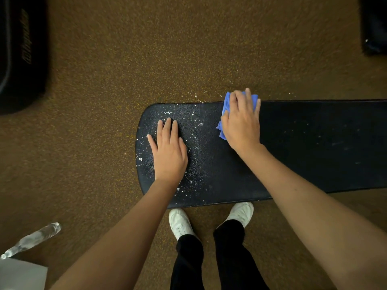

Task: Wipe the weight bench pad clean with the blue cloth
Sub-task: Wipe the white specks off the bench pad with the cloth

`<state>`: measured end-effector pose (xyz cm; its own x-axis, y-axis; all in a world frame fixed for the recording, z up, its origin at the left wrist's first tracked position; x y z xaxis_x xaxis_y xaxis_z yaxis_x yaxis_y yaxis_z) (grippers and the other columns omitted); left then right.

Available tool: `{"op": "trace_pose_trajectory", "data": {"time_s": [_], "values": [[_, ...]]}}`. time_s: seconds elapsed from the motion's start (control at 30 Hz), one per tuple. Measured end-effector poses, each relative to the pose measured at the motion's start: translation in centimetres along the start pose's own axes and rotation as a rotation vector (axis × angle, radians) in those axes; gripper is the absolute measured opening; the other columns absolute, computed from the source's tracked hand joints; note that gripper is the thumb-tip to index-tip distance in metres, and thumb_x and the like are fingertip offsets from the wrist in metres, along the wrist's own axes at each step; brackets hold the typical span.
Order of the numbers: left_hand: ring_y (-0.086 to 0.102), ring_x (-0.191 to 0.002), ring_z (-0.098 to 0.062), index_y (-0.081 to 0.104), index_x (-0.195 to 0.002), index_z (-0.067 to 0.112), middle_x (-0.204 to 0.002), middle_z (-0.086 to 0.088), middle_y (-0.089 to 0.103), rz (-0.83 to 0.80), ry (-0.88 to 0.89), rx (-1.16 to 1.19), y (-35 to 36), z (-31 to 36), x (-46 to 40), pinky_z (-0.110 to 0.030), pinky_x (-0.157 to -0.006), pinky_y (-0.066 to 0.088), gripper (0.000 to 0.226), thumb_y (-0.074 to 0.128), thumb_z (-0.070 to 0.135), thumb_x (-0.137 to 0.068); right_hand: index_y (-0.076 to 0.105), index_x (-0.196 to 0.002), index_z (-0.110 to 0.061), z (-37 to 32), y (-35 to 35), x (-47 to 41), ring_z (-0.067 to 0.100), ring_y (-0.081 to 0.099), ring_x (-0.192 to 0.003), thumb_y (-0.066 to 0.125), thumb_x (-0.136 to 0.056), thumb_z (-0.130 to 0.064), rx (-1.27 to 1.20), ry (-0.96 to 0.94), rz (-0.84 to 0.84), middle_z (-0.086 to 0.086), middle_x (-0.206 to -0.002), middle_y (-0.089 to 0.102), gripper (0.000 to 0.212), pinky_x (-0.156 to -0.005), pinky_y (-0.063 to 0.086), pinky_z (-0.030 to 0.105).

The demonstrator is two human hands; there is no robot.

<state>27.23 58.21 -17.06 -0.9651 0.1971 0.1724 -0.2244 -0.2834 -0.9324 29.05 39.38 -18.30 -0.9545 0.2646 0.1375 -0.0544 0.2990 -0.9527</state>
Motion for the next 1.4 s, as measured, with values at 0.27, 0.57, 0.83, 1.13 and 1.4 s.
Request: {"op": "trace_pose_trajectory", "data": {"time_s": [0.27,0.57,0.83,1.13,1.4], "values": [[0.01,-0.143,-0.022,0.029,-0.143,0.01,-0.151,-0.005,0.027,-0.012,-0.014,-0.029,-0.1,-0.3,0.1,-0.058,-0.111,0.001,0.061,0.009,0.034,-0.09,0.03,-0.142,-0.003,-6.5,1.1,-1.0,0.032,0.012,-0.143,0.042,-0.094,-0.024,0.019,-0.215,-0.117,0.011,-0.146,0.033,0.054,-0.114,0.006,0.053],[0.01,-0.143,-0.022,0.03,-0.142,0.009,-0.15,-0.005,0.029,-0.015,0.005,-0.013,-0.4,0.7,0.3,-0.057,-0.111,-0.001,0.061,0.009,0.034,-0.09,0.028,-0.143,0.001,-1.3,-0.1,-0.4,0.034,0.009,-0.143,0.045,-0.093,-0.019,0.064,-0.149,-0.083,0.011,-0.154,0.023,0.057,-0.113,0.008,0.054],[0.01,-0.143,-0.021,0.031,-0.142,0.008,-0.151,-0.005,0.028,0.0,0.002,-0.014,-0.3,0.8,0.7,-0.056,-0.111,-0.001,0.062,0.009,0.034,-0.09,0.025,-0.145,-0.002,-2.0,0.0,0.7,0.032,0.007,-0.144,0.045,-0.092,-0.017,0.057,-0.501,-0.171,0.006,-0.155,0.021,0.058,-0.114,0.007,0.052],[0.007,-0.143,-0.019,0.028,-0.143,0.009,-0.154,-0.005,0.02,-0.009,-0.022,-0.032,0.3,1.0,1.4,-0.051,-0.112,-0.004,0.062,0.008,0.034,-0.09,0.026,-0.145,-0.003,-4.8,0.8,1.0,0.033,0.005,-0.144,0.043,-0.093,-0.018,0.002,-0.366,-0.14,0.005,-0.155,0.021,0.057,-0.114,0.004,0.053],[0.004,-0.143,-0.02,0.027,-0.143,0.008,-0.154,-0.007,0.017,-0.021,-0.012,-0.015,0.1,0.1,2.3,-0.046,-0.112,-0.006,0.062,0.007,0.034,-0.091,0.027,-0.143,0.0,0.0,0.0,0.8,0.035,0.006,-0.143,0.049,-0.091,-0.019,0.082,-0.181,-0.086,0.008,-0.155,0.019,0.06,-0.113,0.009,0.054]]}}
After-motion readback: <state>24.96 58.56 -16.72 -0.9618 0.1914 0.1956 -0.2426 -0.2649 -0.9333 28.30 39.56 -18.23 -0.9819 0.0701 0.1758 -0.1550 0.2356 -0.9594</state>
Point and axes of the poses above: each hand's wrist, its own x-axis away from the middle knuckle, its own y-axis out of the palm, z = x × y, the point moved 2 cm from there along -x, towards the middle knuckle
